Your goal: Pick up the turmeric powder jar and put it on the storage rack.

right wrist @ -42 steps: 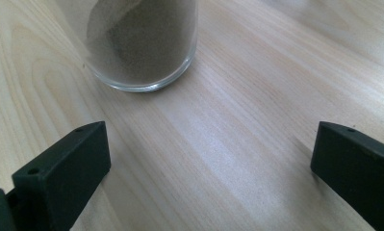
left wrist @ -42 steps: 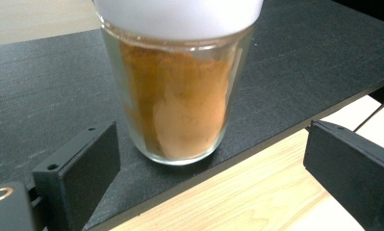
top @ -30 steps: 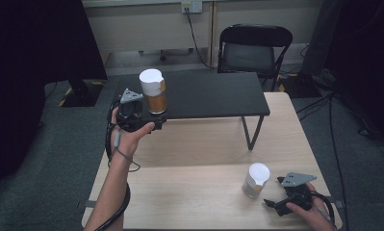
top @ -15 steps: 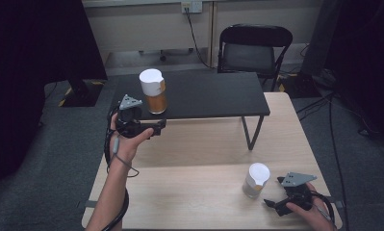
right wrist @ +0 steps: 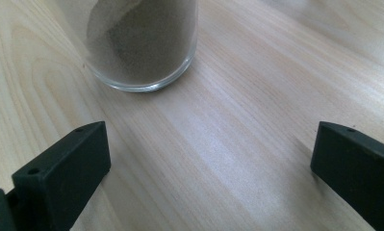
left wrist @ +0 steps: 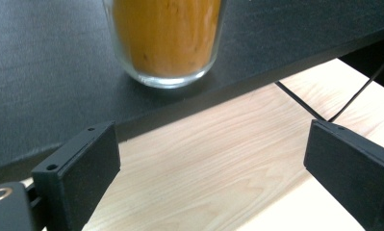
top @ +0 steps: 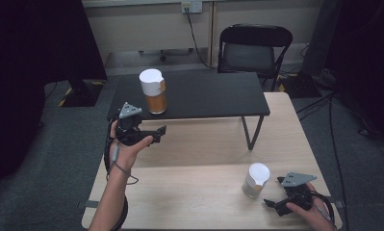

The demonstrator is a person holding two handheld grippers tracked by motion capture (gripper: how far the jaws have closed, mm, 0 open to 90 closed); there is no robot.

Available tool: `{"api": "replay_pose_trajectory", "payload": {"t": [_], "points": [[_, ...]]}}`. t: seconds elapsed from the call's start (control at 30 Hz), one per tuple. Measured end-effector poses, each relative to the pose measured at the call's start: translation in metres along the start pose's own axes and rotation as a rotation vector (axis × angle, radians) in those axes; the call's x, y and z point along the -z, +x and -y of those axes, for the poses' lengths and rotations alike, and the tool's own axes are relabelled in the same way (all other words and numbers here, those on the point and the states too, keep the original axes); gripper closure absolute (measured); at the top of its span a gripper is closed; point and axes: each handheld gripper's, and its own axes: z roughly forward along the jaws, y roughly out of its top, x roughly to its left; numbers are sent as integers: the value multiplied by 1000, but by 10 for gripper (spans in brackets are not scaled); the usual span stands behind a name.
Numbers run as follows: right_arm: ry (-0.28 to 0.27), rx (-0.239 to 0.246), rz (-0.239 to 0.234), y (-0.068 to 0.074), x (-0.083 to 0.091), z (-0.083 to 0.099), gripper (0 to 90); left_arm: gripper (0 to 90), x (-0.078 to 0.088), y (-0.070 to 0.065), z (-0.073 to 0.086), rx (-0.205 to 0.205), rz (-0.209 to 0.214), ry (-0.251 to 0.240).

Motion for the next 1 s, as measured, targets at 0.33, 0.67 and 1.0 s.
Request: {"api": "replay_pose_trajectory", "payload": {"t": [0.33, 0.67, 1.0], "points": [[0, 0, 0, 0, 0, 0, 0, 48, -4, 2, 17, 15, 6, 11], [0, 0, 0, 0, 0, 0, 0, 48, -10, 5, 34, 29, 15, 8], [0, 0, 0, 0, 0, 0, 0, 49, -20, 5, 48, 47, 11, 36]]}}
